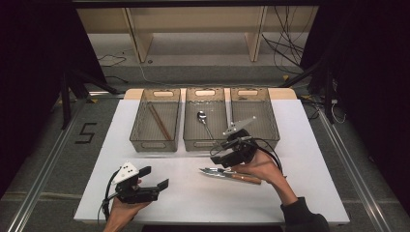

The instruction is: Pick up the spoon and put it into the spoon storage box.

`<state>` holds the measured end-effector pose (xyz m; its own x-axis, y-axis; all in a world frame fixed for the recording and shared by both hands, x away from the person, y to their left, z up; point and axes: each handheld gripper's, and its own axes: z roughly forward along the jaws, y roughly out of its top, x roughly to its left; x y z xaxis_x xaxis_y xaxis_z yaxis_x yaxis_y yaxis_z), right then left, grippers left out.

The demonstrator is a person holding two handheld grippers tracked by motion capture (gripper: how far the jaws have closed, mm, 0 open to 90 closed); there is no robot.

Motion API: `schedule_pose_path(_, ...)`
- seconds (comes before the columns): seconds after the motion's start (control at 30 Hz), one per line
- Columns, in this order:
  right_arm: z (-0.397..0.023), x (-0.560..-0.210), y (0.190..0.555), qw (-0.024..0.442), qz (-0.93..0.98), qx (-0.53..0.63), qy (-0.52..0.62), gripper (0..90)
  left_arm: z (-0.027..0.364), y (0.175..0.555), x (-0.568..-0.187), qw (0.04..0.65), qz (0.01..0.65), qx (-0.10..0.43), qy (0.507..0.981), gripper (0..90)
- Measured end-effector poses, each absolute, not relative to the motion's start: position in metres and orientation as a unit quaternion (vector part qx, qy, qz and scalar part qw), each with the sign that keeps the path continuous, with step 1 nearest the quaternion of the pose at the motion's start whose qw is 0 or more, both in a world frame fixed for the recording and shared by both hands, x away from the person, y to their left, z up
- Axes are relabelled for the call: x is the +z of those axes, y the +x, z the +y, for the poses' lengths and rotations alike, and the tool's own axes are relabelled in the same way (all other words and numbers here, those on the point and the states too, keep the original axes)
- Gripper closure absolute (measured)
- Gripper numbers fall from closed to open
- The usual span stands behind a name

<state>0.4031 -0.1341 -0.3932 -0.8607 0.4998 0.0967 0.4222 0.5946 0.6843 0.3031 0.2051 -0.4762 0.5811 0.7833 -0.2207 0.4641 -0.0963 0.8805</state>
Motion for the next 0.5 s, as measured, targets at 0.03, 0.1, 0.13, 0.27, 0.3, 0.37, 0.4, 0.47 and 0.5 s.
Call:
schedule_pose_path(0.03, -0.135, -0.395, 0.401, 0.053, 0.891, 0.369, 0.258, 32.5, 0.205, 0.303, -0.476, 0.516, 0.431, 0.155, 0.724, 11.8)
schedule_pose_path(0.1, -0.139, -0.398, 0.397, 0.051, 0.891, 0.368, 0.260, 32.5, 0.205, 0.303, -0.476, 0.518, 0.432, 0.154, 0.722, 11.8)
schedule_pose_path(0.13, -0.140, -0.399, 0.395, 0.049, 0.891, 0.368, 0.259, 32.5, 0.205, 0.303, -0.476, 0.516, 0.431, 0.155, 0.724, 11.8)
schedule_pose_path(0.27, -0.146, -0.404, 0.387, 0.047, 0.890, 0.371, 0.261, 32.4, 0.205, 0.303, -0.476, 0.517, 0.433, 0.155, 0.722, 11.8)
schedule_pose_path(0.3, -0.147, -0.406, 0.385, 0.047, 0.892, 0.367, 0.259, 32.3, 0.205, 0.303, -0.476, 0.517, 0.432, 0.155, 0.722, 11.8)
schedule_pose_path(0.37, -0.150, -0.408, 0.382, 0.047, 0.893, 0.363, 0.262, 32.2, 0.205, 0.304, -0.476, 0.517, 0.433, 0.155, 0.722, 11.8)
schedule_pose_path(0.4, -0.151, -0.410, 0.381, 0.045, 0.893, 0.363, 0.262, 32.2, 0.205, 0.304, -0.476, 0.516, 0.434, 0.156, 0.722, 11.8)
schedule_pose_path(0.47, -0.152, -0.413, 0.380, 0.044, 0.895, 0.358, 0.263, 31.9, 0.205, 0.304, -0.476, 0.516, 0.434, 0.156, 0.721, 11.8)
schedule_pose_path(0.5, -0.153, -0.416, 0.379, 0.044, 0.896, 0.355, 0.263, 31.9, 0.205, 0.304, -0.476, 0.516, 0.435, 0.157, 0.721, 11.8)
